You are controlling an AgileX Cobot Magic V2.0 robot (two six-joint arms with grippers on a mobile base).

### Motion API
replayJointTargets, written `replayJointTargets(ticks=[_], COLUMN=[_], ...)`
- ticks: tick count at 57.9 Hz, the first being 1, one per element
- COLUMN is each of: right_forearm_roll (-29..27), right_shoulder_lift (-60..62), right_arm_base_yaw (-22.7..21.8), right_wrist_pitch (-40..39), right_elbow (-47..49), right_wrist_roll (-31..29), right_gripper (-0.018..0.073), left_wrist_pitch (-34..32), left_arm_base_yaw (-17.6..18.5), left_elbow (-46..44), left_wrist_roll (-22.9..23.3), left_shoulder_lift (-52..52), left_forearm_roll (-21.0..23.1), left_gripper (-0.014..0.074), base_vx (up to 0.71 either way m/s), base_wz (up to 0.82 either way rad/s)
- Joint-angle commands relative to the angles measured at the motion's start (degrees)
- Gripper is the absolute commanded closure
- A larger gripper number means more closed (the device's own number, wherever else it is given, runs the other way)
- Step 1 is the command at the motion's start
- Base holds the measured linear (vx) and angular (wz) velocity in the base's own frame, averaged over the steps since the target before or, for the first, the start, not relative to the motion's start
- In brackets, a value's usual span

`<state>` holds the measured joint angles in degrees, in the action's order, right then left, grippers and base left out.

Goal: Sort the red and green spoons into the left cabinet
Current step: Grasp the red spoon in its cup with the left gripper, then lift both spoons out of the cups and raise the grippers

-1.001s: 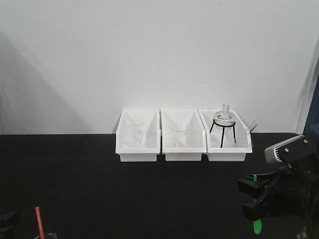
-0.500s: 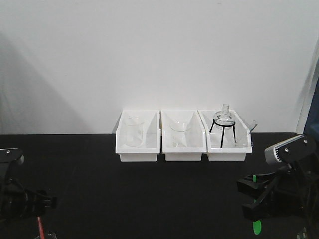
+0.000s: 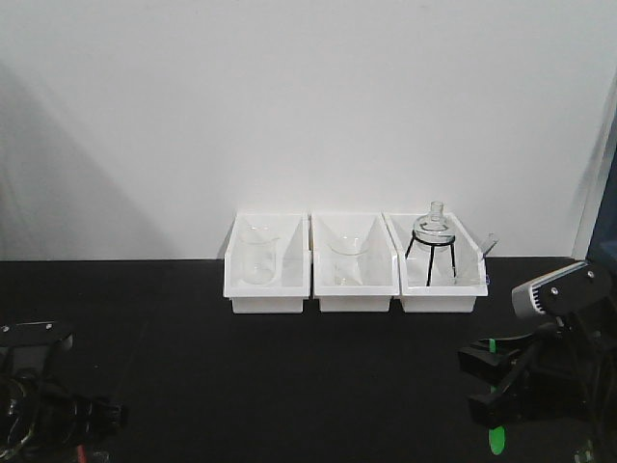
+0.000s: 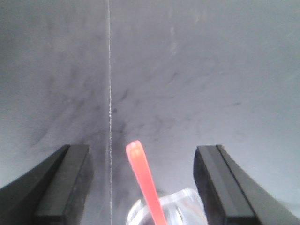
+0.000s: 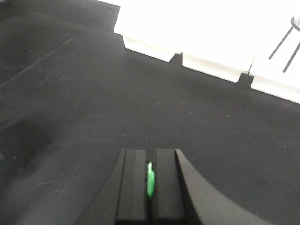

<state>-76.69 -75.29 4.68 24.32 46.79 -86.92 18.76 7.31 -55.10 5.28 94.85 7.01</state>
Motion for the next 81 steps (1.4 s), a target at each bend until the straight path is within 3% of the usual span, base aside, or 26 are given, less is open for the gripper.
replayJointTargets(ticks=[1,12,19,26,32,57,81], right_forearm_roll=[-1.80,-1.80,-1.80,-1.85,-1.85,-3.09,-2.75], right_shoulder_lift=[1.69,1.69,1.69,1.69,1.69,1.69,8.03], right_arm_base_yaw=[-0.19,-0.19,-0.19,-0.19,-0.19,-0.19,-0.19], right_wrist_pitch=[0.28,0.28,0.28,0.27,0.27,0.27,3.12], right_elbow=[1.87,1.87,1.87,1.87,1.87,1.87,1.87], right_wrist_roll=[-0.23,-0.23,-0.23,-0.23,-0.23,-0.23,-0.23], right_gripper=[0.0564,0.0564,0.0564,0.0564,0.0564,0.0564,0.0564], left_wrist_pitch=[-4.37,-4.27,-3.08,-2.56,-2.84,-9.09,-10.44], left_arm_base_yaw=[0.04,0.09,0.09,0.09,0.09,0.09,0.09], left_elbow=[-1.67,-1.67,-1.67,-1.67,-1.67,-1.73,0.08], left_wrist_roll=[2.24,2.63,2.63,2.57,2.52,1.78,-12.74], left_shoulder_lift=[-1.41,-1.08,-1.16,-1.16,-1.28,-11.64,-34.23], left_forearm_roll=[0.78,0.78,0.91,0.90,0.78,0.74,0.74], left_gripper=[0.0011,0.0085,0.0239,0.0468,0.0607,0.0603,0.0600], base_vx=[0.00,0.00,0.00,0.00,0.00,0.00,0.00], base_wz=[0.00,0.00,0.00,0.00,0.00,0.00,0.00])
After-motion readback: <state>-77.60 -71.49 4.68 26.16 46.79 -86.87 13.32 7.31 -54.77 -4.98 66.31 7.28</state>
